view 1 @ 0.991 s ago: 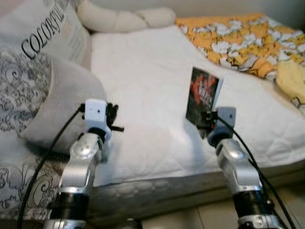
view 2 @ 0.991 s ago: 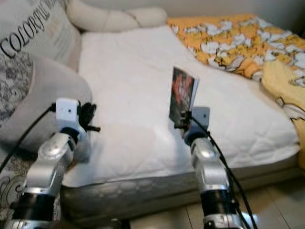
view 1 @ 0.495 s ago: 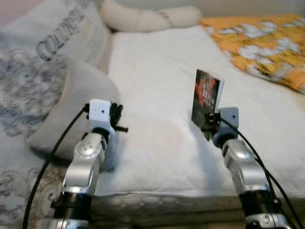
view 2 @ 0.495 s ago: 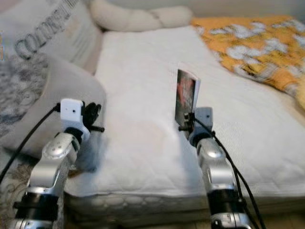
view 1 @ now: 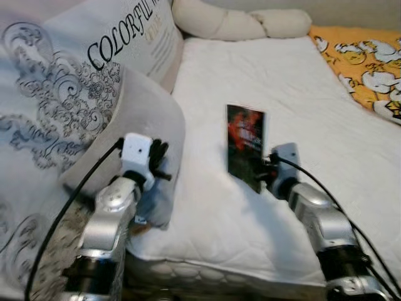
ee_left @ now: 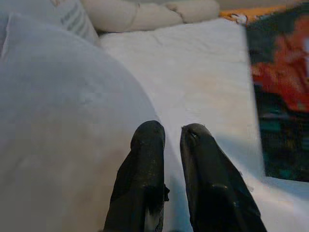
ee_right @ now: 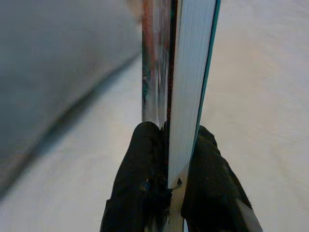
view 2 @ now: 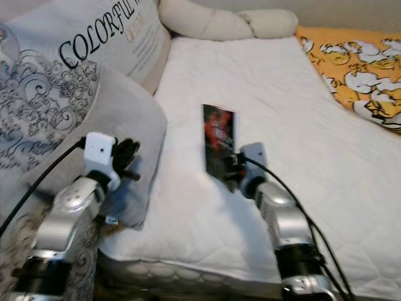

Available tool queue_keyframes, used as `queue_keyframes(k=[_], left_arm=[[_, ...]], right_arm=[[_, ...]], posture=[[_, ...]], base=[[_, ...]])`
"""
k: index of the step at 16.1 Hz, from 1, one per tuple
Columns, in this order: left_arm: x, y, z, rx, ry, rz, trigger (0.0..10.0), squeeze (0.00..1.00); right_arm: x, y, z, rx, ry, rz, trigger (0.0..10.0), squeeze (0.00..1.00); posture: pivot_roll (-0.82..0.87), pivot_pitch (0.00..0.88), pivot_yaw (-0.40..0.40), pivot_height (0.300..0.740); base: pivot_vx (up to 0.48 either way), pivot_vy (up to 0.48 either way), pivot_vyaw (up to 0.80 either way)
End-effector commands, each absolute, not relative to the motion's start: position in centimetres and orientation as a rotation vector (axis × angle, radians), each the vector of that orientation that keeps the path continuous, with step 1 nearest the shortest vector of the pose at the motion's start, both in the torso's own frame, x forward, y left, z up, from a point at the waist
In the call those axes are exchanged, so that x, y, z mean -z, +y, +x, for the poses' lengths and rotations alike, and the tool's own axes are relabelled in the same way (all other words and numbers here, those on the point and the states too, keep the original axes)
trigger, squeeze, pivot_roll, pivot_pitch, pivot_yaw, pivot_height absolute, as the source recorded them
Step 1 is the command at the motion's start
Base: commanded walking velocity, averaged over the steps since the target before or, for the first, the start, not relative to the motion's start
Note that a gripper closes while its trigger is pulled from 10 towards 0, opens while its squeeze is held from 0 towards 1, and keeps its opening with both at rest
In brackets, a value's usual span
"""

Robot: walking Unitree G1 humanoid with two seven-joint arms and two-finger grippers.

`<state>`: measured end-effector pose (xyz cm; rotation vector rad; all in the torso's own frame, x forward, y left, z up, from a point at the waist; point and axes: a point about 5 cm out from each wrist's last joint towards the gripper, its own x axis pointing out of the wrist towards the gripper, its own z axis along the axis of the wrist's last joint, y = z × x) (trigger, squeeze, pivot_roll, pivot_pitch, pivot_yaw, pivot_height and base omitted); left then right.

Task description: Clean up the room

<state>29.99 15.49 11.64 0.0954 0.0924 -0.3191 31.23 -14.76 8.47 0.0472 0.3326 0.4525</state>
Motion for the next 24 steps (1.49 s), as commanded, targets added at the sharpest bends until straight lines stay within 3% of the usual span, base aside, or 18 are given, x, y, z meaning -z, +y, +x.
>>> queue_keyframes(k=[1, 8, 11, 14, 18, 19, 20, 24], left_arm=[[-12.3, 15.1, 29.8, 0.375, 0.081, 0.133, 10.0, 0.00], [-12.7, 15.3, 28.8, 0.697, 0.237, 0.193, 10.0, 0.00], [-11.3, 14.9, 26.2, 0.953, 0.438, 0.232, 10.0, 0.00], [-11.6, 15.3, 25.6, 0.965, 0.463, 0.221, 10.0, 0.00], [-11.7, 15.8, 23.6, 1.001, 0.532, 0.218, 10.0, 0.00], [-11.7, 16.0, 23.3, 0.993, 0.548, 0.223, 10.0, 0.00], [-11.7, 16.3, 22.9, 0.981, 0.556, 0.224, 10.0, 0.00], [-11.8, 16.6, 21.9, 0.959, 0.586, 0.218, 10.0, 0.00]], right_arm=[[-9.7, -14.2, 32.0, -0.491, 0.298, 0.061, 10.0, 0.00], [-8.7, -14.1, 34.4, -0.557, 0.507, 0.376, 10.0, 0.00], [-6.7, -14.6, 34.0, -0.568, 0.634, 0.573, 10.0, 0.00], [-5.8, -16.1, 33.9, -0.466, 0.688, 0.555, 10.0, 0.00], [-5.6, -15.7, 33.9, -0.471, 0.730, 0.490, 10.0, 0.03], [-5.5, -15.5, 33.9, -0.466, 0.736, 0.441, 10.0, 0.40], [-5.3, -15.6, 34.0, -0.439, 0.740, 0.399, 10.0, 1.00], [-4.6, -16.0, 33.9, -0.348, 0.751, 0.244, 10.0, 1.00]], posture=[[0.08, 0.000, 0.036, 0.740], [0.11, 0.000, 0.037, 0.740], [0.13, 0.000, 0.045, 0.740], [0.17, 0.000, 0.032, 0.740], [0.23, 0.000, 0.014, 0.740], [0.24, 0.000, 0.009, 0.740], [0.27, 0.000, 0.002, 0.740], [0.30, 0.000, -0.002, 0.740]], base=[[0.000, 0.000, 0.00], [0.000, 0.000, 0.00], [0.000, 0.000, 0.00], [0.000, 0.000, 0.00], [0.000, 0.000, 0.00], [0.000, 0.000, 0.00], [0.000, 0.000, 0.00], [0.000, 0.000, 0.00]])
